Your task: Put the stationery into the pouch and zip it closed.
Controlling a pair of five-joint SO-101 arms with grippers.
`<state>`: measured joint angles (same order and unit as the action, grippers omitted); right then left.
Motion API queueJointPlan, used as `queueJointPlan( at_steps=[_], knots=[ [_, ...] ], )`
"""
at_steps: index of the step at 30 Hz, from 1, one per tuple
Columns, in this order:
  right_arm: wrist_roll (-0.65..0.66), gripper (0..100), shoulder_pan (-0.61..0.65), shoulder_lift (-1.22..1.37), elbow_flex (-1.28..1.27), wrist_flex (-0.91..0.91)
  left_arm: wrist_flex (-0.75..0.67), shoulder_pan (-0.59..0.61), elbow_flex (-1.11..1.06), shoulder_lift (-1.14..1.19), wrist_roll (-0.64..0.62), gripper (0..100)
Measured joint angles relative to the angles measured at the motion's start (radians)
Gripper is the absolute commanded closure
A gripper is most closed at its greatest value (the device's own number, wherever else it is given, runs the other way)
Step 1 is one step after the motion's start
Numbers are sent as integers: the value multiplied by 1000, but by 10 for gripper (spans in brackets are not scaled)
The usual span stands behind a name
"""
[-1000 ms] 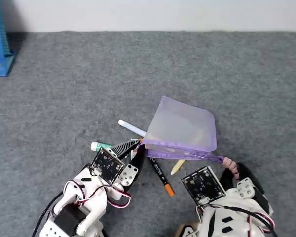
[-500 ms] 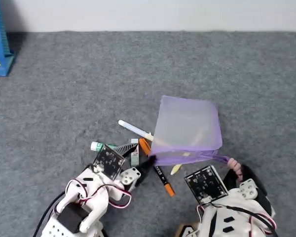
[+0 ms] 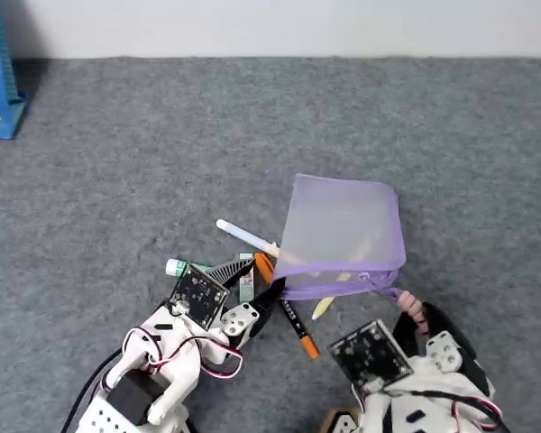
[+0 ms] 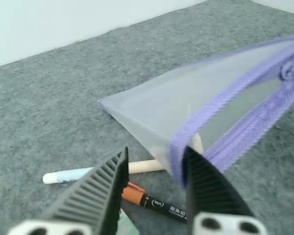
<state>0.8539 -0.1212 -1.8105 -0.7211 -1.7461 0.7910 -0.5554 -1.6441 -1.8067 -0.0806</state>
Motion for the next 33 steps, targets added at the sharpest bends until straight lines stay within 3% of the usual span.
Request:
queueJointPlan(
  at_steps=[17, 33],
  knots=[
    [-86, 991, 170, 0, 8, -6, 0, 2, 0, 0, 0, 852],
    [-91, 991, 178, 0, 8, -6, 26, 2, 2, 0, -2, 922]
  ],
)
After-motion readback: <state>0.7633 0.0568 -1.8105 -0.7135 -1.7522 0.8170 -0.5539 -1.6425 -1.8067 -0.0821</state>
